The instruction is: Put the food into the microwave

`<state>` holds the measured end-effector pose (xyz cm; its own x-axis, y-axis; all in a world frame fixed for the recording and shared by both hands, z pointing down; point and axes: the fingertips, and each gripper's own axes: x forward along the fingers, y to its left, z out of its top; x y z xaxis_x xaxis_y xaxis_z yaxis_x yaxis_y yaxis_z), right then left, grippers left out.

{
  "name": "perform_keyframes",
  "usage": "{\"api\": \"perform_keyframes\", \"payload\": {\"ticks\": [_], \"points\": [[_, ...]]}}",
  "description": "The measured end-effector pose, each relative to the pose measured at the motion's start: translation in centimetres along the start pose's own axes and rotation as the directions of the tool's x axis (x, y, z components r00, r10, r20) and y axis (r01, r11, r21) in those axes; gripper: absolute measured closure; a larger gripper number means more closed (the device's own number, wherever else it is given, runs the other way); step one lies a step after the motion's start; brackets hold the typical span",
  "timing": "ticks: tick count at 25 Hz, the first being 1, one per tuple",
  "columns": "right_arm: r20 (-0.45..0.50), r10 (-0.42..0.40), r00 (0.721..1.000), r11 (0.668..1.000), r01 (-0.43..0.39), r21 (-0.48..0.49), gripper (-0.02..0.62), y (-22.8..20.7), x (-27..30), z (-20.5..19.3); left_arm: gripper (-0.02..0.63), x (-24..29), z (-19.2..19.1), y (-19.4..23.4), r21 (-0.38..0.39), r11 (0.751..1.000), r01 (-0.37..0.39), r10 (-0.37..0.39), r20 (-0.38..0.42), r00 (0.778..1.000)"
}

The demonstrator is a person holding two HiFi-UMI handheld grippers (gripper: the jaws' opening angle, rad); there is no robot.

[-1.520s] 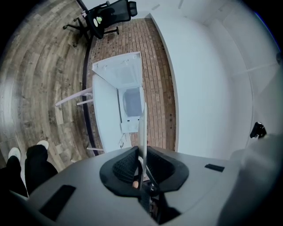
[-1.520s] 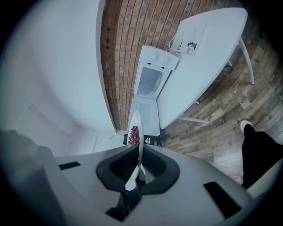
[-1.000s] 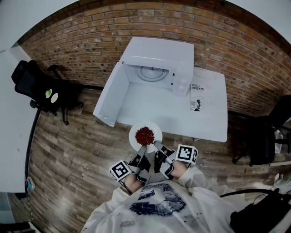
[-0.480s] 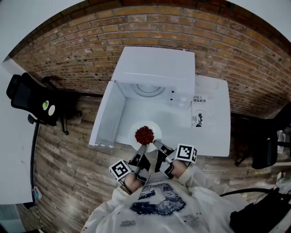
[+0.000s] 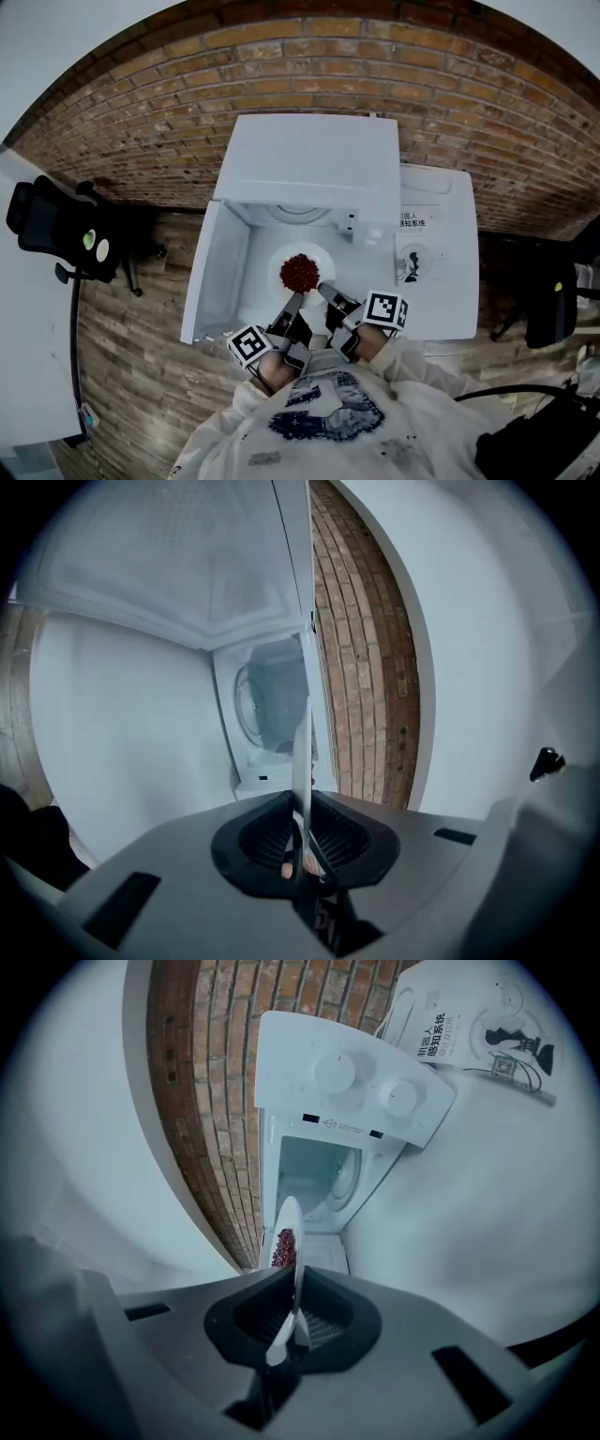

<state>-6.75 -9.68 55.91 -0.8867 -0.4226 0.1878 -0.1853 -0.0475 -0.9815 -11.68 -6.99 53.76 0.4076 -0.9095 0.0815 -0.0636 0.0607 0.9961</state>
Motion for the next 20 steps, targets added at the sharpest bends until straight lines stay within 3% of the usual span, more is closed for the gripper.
{"api": "perform_keyframes", "payload": {"ticks": [13, 20], "points": [[0.037, -0.028, 0.999, 1.000, 0.028, 0.005, 0.569, -0.5, 1.5, 2.6, 0.543, 2.9, 1.5, 0.5, -0.022, 1.000, 0.011, -0.011, -0.042, 0.999], [0.079, -0.043, 0.996, 0.999, 0.042, 0.014, 0.569, -0.7, 2.9, 3.3, 0.543, 3.6, 3.2, 1.7, -0.015, 1.000, -0.021, 0.020, -0.092, 0.996]]}}
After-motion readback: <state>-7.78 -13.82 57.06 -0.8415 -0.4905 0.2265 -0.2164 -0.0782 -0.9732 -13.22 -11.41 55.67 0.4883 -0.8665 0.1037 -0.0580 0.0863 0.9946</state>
